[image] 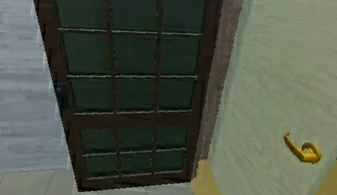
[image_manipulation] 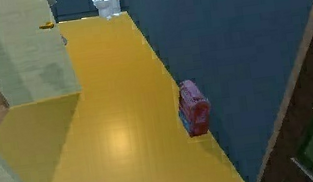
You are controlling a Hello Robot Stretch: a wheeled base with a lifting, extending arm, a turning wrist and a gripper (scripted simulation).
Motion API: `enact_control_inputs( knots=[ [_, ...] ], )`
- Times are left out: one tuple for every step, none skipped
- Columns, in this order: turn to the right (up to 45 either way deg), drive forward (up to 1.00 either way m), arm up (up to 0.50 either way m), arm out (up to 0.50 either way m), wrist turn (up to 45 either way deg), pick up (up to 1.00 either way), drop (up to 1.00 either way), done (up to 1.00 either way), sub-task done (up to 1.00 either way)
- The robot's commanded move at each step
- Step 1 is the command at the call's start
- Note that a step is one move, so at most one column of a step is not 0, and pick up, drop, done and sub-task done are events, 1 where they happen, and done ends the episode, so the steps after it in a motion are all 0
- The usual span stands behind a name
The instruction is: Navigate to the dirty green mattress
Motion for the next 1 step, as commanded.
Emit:
enact_control_inputs(
  knots=[
    [-45.0,0.00,0.00,0.00,0.0,0.00,0.00,0.00,0.00]
  ],
)
